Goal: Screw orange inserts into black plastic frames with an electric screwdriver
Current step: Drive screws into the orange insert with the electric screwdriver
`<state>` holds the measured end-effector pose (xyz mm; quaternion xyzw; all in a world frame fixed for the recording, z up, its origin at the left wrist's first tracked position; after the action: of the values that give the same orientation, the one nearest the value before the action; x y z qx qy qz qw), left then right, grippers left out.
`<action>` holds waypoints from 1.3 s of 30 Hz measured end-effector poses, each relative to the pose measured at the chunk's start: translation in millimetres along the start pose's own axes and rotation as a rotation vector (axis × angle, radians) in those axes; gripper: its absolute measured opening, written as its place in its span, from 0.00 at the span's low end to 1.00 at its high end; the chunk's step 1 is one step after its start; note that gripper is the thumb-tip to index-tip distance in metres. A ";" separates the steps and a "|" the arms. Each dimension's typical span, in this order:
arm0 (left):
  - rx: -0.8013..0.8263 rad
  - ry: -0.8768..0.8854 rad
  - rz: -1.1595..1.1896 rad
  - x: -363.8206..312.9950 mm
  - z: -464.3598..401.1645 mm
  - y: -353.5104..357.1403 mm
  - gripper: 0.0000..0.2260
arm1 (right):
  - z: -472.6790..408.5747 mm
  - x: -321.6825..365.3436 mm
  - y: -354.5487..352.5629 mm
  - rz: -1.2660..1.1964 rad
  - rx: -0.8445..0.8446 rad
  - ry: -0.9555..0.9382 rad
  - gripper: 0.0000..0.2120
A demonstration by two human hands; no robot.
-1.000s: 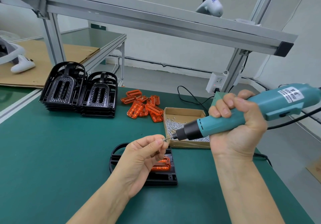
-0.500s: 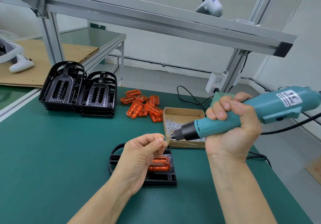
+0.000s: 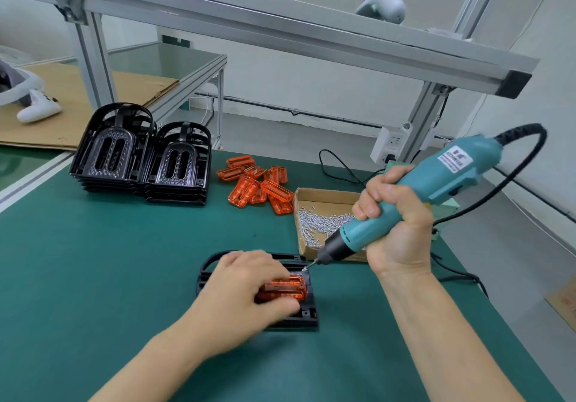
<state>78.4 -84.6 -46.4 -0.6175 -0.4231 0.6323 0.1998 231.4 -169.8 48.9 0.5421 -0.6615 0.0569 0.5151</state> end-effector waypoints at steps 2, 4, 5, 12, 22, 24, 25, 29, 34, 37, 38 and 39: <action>0.160 -0.022 -0.233 -0.5 -0.8 28.0 0.30 | -0.4 -7.2 -0.6 0.043 0.027 0.018 0.10; 0.212 -0.035 -0.356 2.9 -0.7 41.1 0.32 | -0.4 -13.4 -1.7 0.081 0.046 0.037 0.10; 0.212 -0.033 -0.382 2.5 -1.0 42.8 0.31 | -0.6 -16.1 -1.7 0.096 0.057 0.046 0.10; 0.158 -0.002 -0.434 -0.5 -5.0 40.3 0.25 | -2.0 -29.2 4.2 0.174 0.113 0.078 0.11; 0.132 0.013 -0.377 -3.6 -5.5 36.8 0.23 | -4.3 -36.4 16.3 0.217 0.174 0.129 0.11; 0.134 0.008 -0.388 -3.3 -5.5 37.0 0.23 | -5.0 -37.4 21.0 0.241 0.199 0.132 0.11; 0.133 0.006 -0.392 -2.9 -5.3 37.3 0.23 | -5.3 -38.3 23.6 0.250 0.216 0.134 0.12; 0.134 -0.004 -0.393 -0.2 -5.2 38.5 0.23 | -6.7 -46.8 34.4 0.253 0.309 0.178 0.12; 0.124 -0.002 -0.384 0.4 -6.1 37.2 0.23 | -9.5 -57.4 43.1 0.272 0.406 0.249 0.11; 0.111 0.006 -0.366 0.1 -6.0 36.1 0.23 | -11.1 -56.9 41.0 0.328 0.410 0.267 0.10; 0.108 0.010 -0.362 -0.1 -5.9 35.9 0.23 | -11.1 -56.1 39.5 0.366 0.405 0.268 0.10; 0.104 0.013 -0.362 -0.2 -6.1 35.7 0.23 | -11.1 -54.9 38.4 0.404 0.400 0.269 0.09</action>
<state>93.9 -103.0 -73.5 -0.5243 -0.4926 0.6031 0.3446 202.0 -111.1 31.9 0.4778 -0.6576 0.3581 0.4594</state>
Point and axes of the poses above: each hand's wrist, its own z-axis away from the middle knuckle, its own y-axis out of the palm, x = y × z, the point moved 10 cm from there along -z, towards the middle knuckle, and after that the axes turned 11 degrees about x, right-handed, at the moved point
